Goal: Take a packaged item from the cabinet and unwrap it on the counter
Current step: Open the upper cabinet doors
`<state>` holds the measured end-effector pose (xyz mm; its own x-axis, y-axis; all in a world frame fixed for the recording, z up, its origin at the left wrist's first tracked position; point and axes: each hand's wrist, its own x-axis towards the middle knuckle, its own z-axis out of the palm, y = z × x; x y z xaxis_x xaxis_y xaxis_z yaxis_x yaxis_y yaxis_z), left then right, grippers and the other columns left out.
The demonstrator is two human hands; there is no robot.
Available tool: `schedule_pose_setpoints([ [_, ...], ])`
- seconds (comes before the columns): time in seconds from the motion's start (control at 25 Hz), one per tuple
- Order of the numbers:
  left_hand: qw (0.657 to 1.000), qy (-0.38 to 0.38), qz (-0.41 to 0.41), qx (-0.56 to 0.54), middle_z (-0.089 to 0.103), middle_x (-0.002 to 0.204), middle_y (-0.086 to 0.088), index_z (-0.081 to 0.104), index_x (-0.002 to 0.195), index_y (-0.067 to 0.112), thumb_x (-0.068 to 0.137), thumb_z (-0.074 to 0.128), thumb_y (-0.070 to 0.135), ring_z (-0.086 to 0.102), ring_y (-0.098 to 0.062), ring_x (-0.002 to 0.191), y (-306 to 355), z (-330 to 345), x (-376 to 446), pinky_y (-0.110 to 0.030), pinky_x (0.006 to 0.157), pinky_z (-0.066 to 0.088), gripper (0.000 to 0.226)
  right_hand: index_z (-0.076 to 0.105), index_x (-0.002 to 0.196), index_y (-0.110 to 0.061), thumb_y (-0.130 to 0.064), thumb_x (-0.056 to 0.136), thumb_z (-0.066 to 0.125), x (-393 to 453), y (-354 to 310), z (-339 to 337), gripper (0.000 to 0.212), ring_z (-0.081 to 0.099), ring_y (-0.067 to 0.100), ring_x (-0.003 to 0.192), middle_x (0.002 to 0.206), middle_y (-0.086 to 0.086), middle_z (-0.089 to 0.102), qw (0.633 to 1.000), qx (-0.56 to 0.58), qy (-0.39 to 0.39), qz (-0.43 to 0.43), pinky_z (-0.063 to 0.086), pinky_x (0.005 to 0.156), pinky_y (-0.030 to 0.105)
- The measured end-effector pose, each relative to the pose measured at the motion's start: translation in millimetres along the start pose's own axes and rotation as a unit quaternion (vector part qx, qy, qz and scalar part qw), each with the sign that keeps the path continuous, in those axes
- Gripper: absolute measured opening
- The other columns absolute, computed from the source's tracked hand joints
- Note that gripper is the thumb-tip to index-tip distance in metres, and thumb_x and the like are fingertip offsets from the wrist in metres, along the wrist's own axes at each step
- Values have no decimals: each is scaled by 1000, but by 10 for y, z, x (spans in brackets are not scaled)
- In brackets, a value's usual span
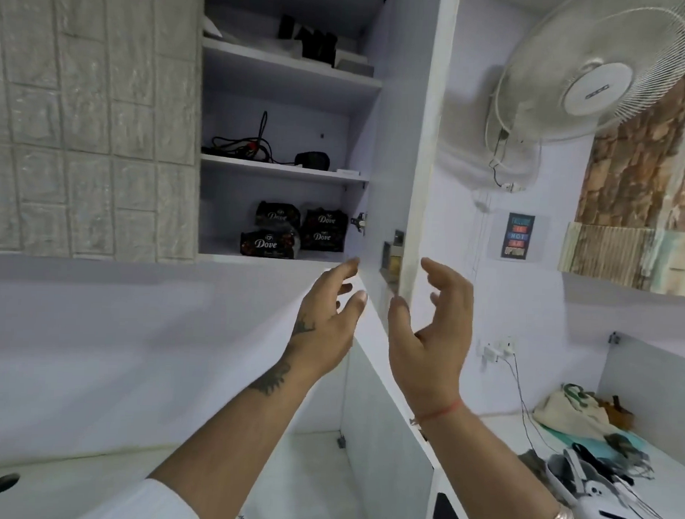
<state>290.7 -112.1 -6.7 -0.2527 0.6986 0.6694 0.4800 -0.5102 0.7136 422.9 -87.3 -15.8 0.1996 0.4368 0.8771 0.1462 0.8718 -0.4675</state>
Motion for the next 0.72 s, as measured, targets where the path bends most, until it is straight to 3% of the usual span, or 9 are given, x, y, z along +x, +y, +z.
schedule_pose_setpoints([
  [0.08,998,57,15,-1,53,149,12,45,149,32,104,51,26,53,-5,129,61,-59,11,-25,108,43,46,59,129,-23,-12,84,65,14,-56,-4,47,61,14,118,125,-7,60,998,26,-51,-15,50,100,31],
  [0.2,994,107,17,11,54,148,10,46,149,29,103,53,26,53,-6,131,69,-277,36,-24,107,42,46,55,130,-35,-23,89,65,-6,-75,212,44,59,5,121,131,-11,60,981,67,-161,79,51,102,34],
  [0.36,988,127,22,87,52,150,12,46,149,29,102,53,30,50,-6,133,-90,-602,16,-24,108,38,48,55,137,-29,-22,96,65,-26,-30,662,43,57,7,123,134,-12,61,956,86,-227,165,51,104,36],
  [0.56,975,170,8,140,51,151,8,47,148,28,102,52,32,49,-9,135,-436,-1205,133,-30,110,41,47,51,142,-23,-19,98,65,-113,-62,1513,47,60,13,119,129,-4,62,932,116,-293,179,48,96,26],
  [0.72,963,189,7,194,50,151,6,47,148,28,102,51,35,47,-13,138,-810,-1816,351,-38,113,42,46,48,147,-18,-31,88,71,-193,-90,2468,64,61,19,122,131,4,62,905,135,-348,205,51,108,40],
])
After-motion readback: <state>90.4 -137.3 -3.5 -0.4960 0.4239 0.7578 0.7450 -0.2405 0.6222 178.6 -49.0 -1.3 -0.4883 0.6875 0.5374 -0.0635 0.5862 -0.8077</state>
